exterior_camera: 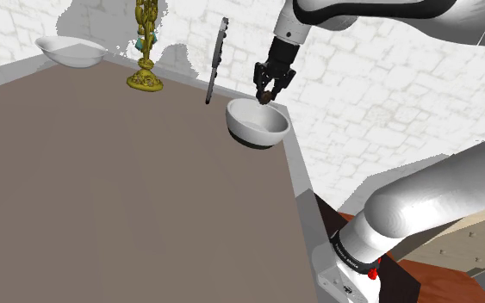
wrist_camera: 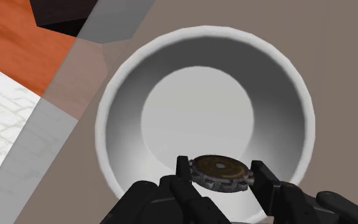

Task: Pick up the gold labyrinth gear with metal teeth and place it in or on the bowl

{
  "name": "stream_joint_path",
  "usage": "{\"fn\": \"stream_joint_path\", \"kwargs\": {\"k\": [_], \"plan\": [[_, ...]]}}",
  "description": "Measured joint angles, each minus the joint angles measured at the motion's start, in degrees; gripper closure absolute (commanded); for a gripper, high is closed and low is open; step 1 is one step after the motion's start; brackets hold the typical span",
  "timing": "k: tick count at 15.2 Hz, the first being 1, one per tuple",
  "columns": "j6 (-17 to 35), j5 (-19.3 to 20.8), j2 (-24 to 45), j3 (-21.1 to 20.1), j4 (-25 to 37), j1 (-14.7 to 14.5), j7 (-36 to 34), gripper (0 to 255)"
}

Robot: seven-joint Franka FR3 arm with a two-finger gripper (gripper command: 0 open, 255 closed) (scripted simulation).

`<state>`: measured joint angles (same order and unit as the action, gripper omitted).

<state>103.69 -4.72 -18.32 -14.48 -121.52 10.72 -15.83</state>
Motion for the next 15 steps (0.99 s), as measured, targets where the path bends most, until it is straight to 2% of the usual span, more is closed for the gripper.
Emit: {"fn": "stream_joint_path", "kwargs": {"k": [6,12,13,15], "plan": [[4.7,-0.1,0.3,-0.2,-4.4,-0.1,0.1,255],[5.3,-0.1,0.4,-0.3,-4.9,-0.1,0.1,255],[5.3,-0.1,0.4,-0.3,-4.9,-0.1,0.1,0],[5.3,-0.1,0.4,-0.3,-4.9,-0.1,0.1,0]]}}
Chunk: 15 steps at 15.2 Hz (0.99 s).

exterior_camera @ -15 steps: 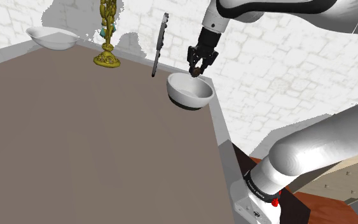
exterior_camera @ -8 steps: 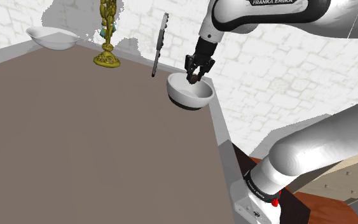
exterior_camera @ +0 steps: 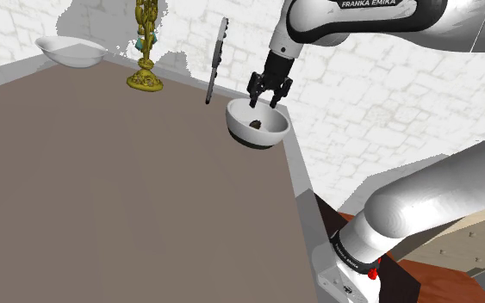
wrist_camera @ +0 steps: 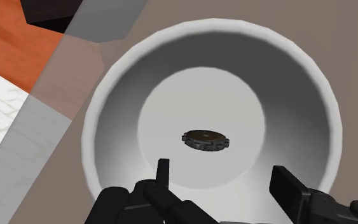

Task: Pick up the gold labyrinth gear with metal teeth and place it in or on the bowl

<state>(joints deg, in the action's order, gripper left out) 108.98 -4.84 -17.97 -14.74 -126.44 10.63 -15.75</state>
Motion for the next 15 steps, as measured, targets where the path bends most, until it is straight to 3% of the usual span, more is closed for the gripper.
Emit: {"fn": "stream_joint_path", "kwargs": {"k": [4,10,15], "plan": [[0.0,0.0,0.0,0.0,0.0,0.0,0.0,0],[-6.9,0.2,-0.4,0.4,6.5,0.2,0.0,0],[-7.3,0.2,-0.5,0.4,6.8,0.2,0.0,0]]}}
